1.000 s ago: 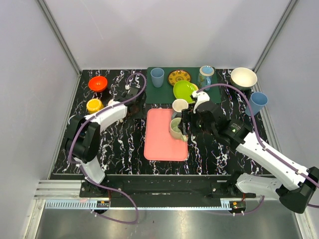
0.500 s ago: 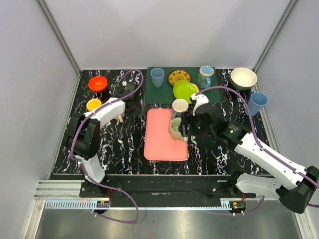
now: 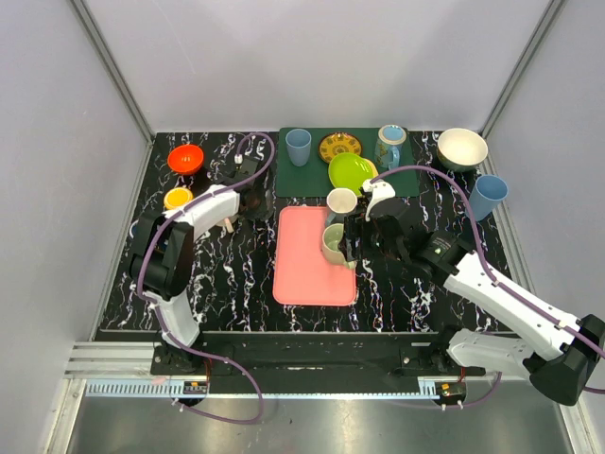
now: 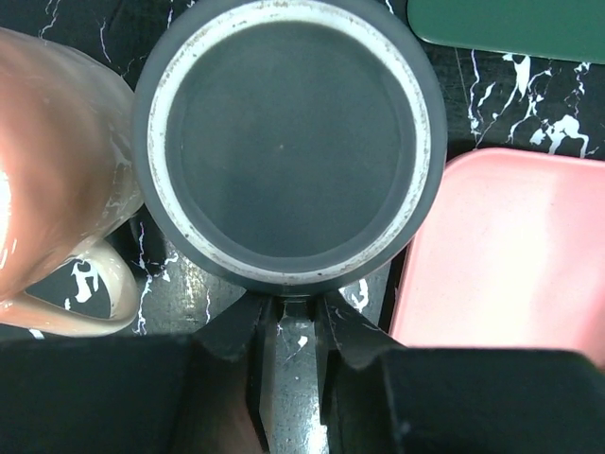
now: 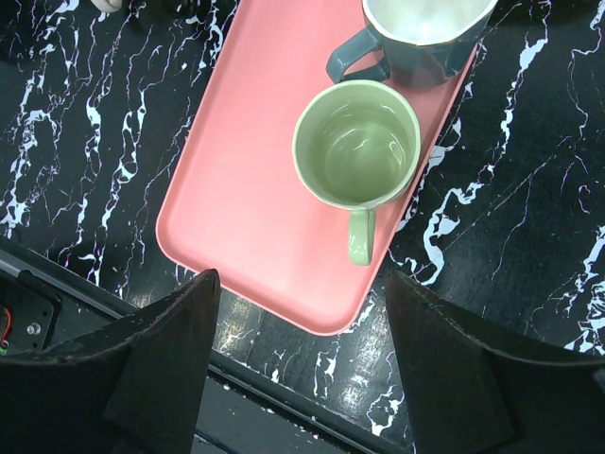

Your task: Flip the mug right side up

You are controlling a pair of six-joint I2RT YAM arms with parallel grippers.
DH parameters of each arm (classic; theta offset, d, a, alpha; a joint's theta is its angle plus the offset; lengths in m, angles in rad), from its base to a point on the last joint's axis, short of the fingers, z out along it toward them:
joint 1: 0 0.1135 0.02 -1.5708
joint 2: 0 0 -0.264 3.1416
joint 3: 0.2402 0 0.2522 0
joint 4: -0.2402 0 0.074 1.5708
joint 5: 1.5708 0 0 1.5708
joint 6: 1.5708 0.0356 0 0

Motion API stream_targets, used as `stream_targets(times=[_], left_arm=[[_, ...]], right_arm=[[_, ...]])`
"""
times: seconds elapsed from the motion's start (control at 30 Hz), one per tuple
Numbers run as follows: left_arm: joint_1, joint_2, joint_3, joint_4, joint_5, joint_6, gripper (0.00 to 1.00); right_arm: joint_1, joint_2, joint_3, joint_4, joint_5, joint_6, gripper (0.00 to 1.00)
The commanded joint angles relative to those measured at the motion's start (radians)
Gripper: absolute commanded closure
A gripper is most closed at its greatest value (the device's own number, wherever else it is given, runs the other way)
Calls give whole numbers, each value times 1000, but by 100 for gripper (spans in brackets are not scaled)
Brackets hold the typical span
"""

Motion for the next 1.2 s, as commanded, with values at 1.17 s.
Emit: stream_targets(times=[1.17], left_arm=[[-73,-903,-533,1147,830,-759,100]], right_arm=[[-168,43,-208,1216,-824,620,8]])
